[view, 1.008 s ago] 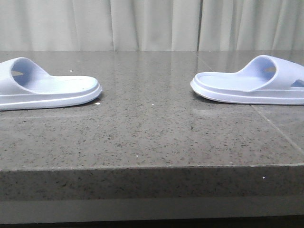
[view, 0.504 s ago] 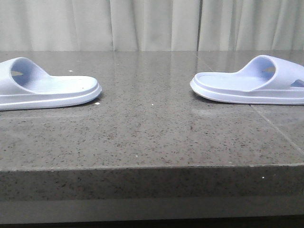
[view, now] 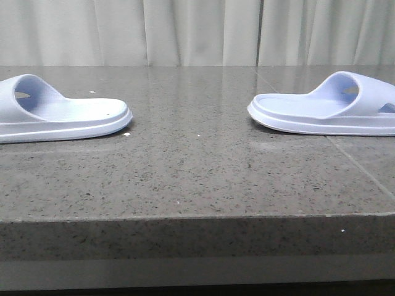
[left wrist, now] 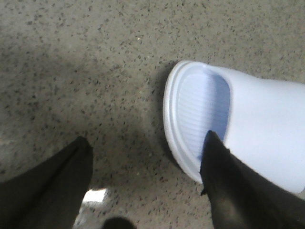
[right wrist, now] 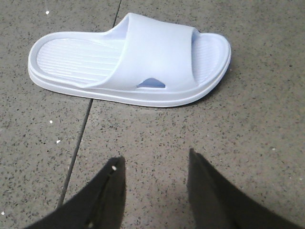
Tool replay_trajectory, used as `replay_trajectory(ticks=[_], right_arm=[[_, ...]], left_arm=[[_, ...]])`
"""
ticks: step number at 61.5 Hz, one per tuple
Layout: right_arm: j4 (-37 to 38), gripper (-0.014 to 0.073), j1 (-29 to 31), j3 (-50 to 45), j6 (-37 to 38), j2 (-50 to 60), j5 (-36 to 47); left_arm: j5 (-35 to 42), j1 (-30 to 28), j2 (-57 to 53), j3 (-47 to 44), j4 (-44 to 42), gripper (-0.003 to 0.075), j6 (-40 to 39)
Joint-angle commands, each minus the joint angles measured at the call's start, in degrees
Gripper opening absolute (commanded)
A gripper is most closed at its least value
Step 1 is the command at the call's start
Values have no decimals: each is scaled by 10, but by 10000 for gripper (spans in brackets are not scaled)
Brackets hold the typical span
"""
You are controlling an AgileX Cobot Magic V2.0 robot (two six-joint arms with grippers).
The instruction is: Insert blue slippers together front up
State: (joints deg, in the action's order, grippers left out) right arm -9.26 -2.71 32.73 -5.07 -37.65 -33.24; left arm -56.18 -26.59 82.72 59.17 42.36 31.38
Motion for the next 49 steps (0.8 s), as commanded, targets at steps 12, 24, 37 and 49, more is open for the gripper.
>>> replay_trajectory(ticks=[12,24,37,49], right_arm=[[-4,347,3,18,-4,-2,35],[-4,347,3,18,-4,-2,35],[-4,347,3,18,-4,-2,35],[-4,347,3,18,-4,-2,35]], left_arm=[[0,-2,58,19,129,435,76],[-2,-2,81,20,160,346,103],[-22,3,103,20,185,346,120],[-21,7,116,20,189,345,121]])
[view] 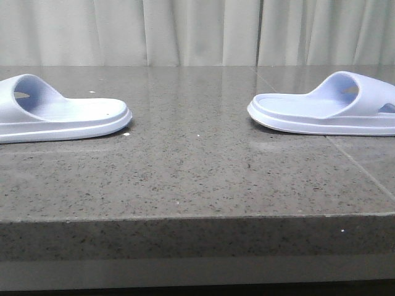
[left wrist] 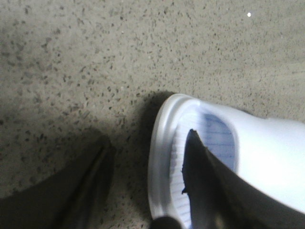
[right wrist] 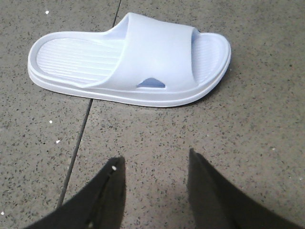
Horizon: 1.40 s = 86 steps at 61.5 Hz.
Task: Insert blue slippers together front up
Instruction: 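Grasp the heel of the slipper with the left gripper and lift it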
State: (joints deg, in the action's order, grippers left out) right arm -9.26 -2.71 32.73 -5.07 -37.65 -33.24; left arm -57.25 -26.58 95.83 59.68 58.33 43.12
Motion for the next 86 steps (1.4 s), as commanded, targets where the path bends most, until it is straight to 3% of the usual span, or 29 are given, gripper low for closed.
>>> replay_trajectory(ticks=[1,24,44,61,86], right_arm=[[-4,347,3,18,-4,-2,35],[-4,347,3,18,-4,-2,35],[-4,347,3,18,-4,-2,35],[-4,347,3,18,-4,-2,34],[-4,347,3,18,-4,-2,34]], left_arm=[[-11,8,-15,15,29,345,3],[-11,68,9,15,26,323,15],[-14,70,9,15,25,-20,18],[-69,70,2,37,43,-20,20],[-110,109,-112,-11,220,-20,97]])
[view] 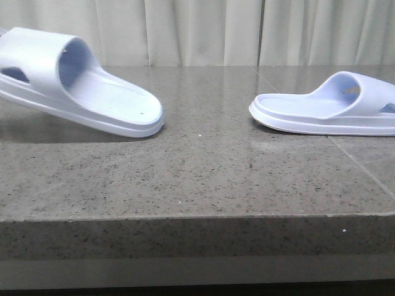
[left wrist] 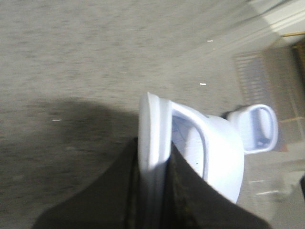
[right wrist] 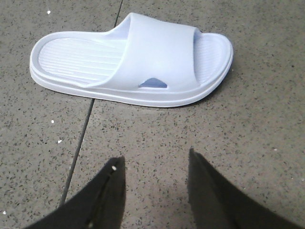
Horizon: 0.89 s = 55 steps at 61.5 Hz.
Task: Insert blue slippers together front up
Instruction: 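Grasp the heel of the slipper with the left gripper and lift it, then grasp the heel of the other slipper with the right gripper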
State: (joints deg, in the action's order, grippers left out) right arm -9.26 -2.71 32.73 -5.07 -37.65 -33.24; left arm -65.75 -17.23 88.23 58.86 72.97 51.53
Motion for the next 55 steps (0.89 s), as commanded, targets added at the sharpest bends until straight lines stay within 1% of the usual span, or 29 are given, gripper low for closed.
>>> replay_trajectory(ticks=[1,6,18,31,41,49,55], right_arm=[[-4,347,3,18,-4,-2,34],[-6,347,3,18,-4,-2,33],[-9,347,3,17,-4,-2,30],[-8,347,3,13,-4,-2,28],[8,347,5,25,-4,-2,-5],[17,342,28,66,-3,-17,-40],[17,342,72,114,1,-53,-73]], left_arm=[[-25,19,-38,-7,78,-20,13],[-25,43,-43,-23,96,-20,28],[-15,90,-43,-33,101,-20,37],[2,96,-43,-33,103,-20,37],[0,96,-43,-33,103,-20,37],[0,96,-43,-33,103,-20,37],[0,96,-43,-33,103,-20,37]])
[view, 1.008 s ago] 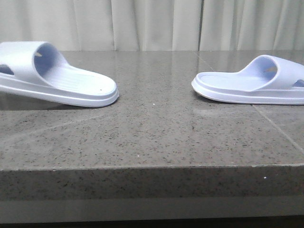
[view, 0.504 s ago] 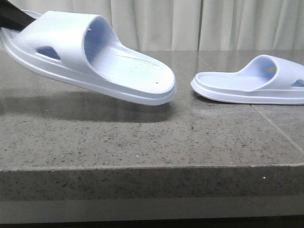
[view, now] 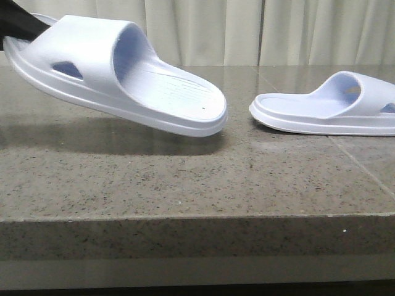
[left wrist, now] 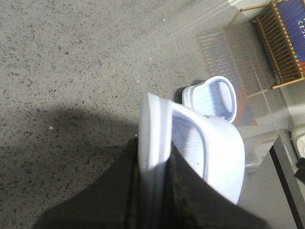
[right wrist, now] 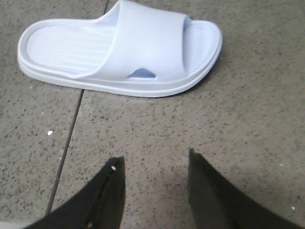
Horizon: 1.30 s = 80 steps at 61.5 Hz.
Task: Insert blue slippers together front up
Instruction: 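Grasp the heel of the other slipper with the right gripper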
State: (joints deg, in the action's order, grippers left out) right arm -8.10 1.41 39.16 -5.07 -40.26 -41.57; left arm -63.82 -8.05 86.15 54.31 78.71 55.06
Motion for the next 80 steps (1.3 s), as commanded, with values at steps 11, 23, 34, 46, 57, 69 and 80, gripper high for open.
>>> replay_trajectory(ticks=[11,23,34,46,57,69,80], right_arm=[[-14,342,125,118,0,-111,-44],[-118,342,209,163,-63,-213,-70],[-269,342,256,188,-177,-301,-84],[-382,342,270,212,-273,-395,-98],[-436,342,270,231,-331,-459,-97],[-449,342,270,261,-344,-515,-114],[-465,342,270,282,-362,-559,-140]], left_arm=[[-18,4,-22,13,45,-20,2],[-18,4,-22,13,45,-20,2],[-18,4,-22,13,45,-20,2],[-18,4,-22,13,45,-20,2],[-18,4,-22,13,45,-20,2],[-18,4,-22,13,45,-20,2],[-18,4,-22,13,45,-20,2]])
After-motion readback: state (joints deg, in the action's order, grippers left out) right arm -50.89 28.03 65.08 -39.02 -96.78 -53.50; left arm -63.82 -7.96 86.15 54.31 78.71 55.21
